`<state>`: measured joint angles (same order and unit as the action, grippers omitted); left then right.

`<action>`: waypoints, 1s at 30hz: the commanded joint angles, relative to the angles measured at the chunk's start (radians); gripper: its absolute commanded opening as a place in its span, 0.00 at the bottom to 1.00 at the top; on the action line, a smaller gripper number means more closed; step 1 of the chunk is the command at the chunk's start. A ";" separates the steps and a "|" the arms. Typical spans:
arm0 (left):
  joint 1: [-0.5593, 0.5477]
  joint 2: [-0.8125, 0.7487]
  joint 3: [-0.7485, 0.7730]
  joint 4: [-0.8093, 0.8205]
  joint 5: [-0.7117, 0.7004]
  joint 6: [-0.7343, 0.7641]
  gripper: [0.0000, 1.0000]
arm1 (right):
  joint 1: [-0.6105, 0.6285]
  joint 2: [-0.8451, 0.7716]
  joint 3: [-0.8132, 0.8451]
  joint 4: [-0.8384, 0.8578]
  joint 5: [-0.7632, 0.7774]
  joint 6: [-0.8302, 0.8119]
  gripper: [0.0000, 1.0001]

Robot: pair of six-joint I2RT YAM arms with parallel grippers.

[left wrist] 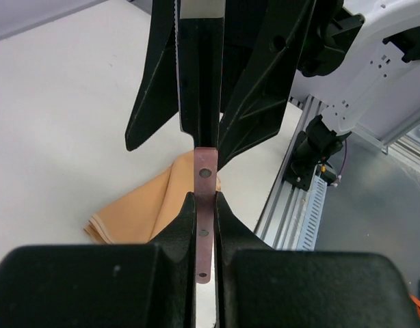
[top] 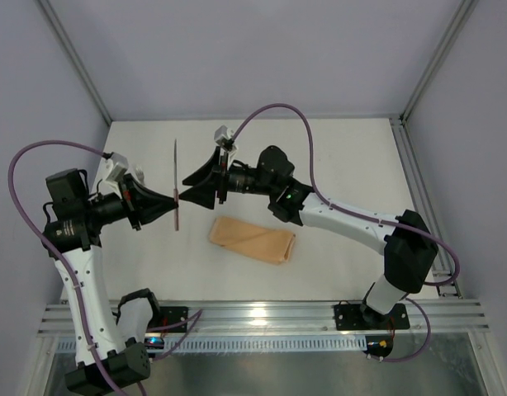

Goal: Fold the napkin into a case and place the utensils inside
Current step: Pass from the left arm to the right

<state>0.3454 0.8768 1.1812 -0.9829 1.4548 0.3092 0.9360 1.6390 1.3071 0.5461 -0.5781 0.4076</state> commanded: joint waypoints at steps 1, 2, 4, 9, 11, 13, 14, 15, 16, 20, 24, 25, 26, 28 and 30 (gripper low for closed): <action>-0.005 0.002 -0.002 0.062 0.035 -0.045 0.00 | 0.015 -0.001 0.044 0.078 -0.071 0.023 0.56; -0.003 0.007 -0.003 0.062 0.035 -0.044 0.00 | 0.015 -0.001 0.044 0.075 -0.078 0.020 0.56; -0.003 0.010 -0.006 0.062 0.033 -0.039 0.00 | 0.015 -0.014 0.040 0.054 -0.083 0.005 0.56; -0.005 0.013 -0.022 0.075 0.016 -0.032 0.00 | 0.009 -0.056 0.029 0.029 -0.101 -0.001 0.56; -0.003 0.014 -0.025 0.072 0.010 -0.022 0.00 | 0.009 -0.056 0.047 0.031 -0.117 0.016 0.56; -0.005 0.011 -0.028 0.072 0.015 -0.021 0.00 | 0.011 -0.042 0.061 0.029 -0.114 0.026 0.56; -0.005 0.013 -0.028 0.072 0.022 -0.019 0.00 | 0.009 -0.035 0.072 0.029 -0.108 0.037 0.56; -0.005 0.011 -0.028 0.069 0.022 -0.019 0.00 | 0.011 -0.027 0.078 0.029 -0.108 0.043 0.56; -0.005 0.007 -0.026 0.069 0.022 -0.019 0.00 | 0.011 -0.012 0.084 0.031 -0.109 0.049 0.55; -0.005 0.002 -0.025 0.063 0.030 -0.018 0.00 | 0.020 0.027 0.119 0.029 -0.109 0.069 0.51; -0.005 -0.001 -0.023 0.064 0.041 -0.018 0.00 | 0.023 0.048 0.136 0.021 -0.104 0.080 0.49; -0.003 -0.001 -0.022 0.064 0.044 -0.016 0.00 | 0.024 0.050 0.136 0.020 -0.104 0.083 0.48; -0.003 -0.001 -0.022 0.066 0.048 -0.016 0.00 | 0.026 0.051 0.139 0.017 -0.103 0.085 0.48; -0.005 -0.001 -0.022 0.070 0.064 -0.016 0.00 | 0.024 0.053 0.142 -0.001 -0.098 0.079 0.48; -0.005 0.002 -0.019 0.072 0.072 -0.015 0.00 | 0.024 0.058 0.144 -0.029 -0.091 0.070 0.48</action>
<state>0.3431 0.8871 1.1511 -0.9443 1.4590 0.2920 0.9524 1.6962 1.4006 0.5255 -0.6750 0.4778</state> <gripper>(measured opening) 0.043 0.478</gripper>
